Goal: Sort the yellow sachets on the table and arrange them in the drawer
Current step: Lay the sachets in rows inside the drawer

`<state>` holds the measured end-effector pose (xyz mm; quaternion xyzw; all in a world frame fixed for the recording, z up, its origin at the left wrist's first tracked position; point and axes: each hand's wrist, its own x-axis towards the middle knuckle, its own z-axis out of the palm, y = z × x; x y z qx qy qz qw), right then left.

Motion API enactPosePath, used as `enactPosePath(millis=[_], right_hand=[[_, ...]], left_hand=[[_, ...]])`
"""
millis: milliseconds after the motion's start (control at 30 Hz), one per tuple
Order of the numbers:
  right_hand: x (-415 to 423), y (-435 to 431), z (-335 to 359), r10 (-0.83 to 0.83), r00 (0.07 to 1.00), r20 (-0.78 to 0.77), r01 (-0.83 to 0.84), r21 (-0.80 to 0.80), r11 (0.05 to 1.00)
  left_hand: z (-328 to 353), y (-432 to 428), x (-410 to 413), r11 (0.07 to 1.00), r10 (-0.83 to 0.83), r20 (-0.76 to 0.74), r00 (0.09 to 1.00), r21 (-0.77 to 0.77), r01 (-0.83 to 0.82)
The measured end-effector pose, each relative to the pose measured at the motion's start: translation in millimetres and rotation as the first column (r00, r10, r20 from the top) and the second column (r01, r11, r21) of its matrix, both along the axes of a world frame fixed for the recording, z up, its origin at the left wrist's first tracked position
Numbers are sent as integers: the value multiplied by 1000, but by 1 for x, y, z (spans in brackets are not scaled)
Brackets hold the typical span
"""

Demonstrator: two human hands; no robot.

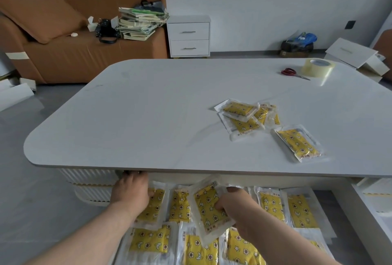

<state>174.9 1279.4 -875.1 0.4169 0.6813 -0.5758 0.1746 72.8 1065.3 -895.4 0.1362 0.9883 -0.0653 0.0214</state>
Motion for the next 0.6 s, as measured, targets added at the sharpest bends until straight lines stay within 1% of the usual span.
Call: enactPosePath(millis=[100,133,167,233,300,500,600], right_hand=[[-2,-2,0,26,1000,-1,-26,0,1000],[-2,-3,0,20,1000,-2,-20,-13,1000],[-1,-3,-1,8,1000,-5,-8,-30,1000],[-2,-4,-2,-9,1000,-7,9,-43,999],[-4,-6,-3,-24,1000,-6,23,-48,999],[-8,-10,-9,-77,997,-20,75,-82,994],[-11,-13,-17,-81,997,-11,80,-60,995]], left_hand=[[4,-8,-3,977,-161,22,987,146,156],[7,-9,-3,963,-219,72,973,179,203],[9,-9,-2,954,-269,144,952,177,243],[9,-10,1,945,-327,277,904,65,322],[3,-12,4,934,-331,338,881,-14,357],[-6,-21,-1,939,-328,292,898,1,343],[-5,-20,-1,940,-322,301,898,-16,342]])
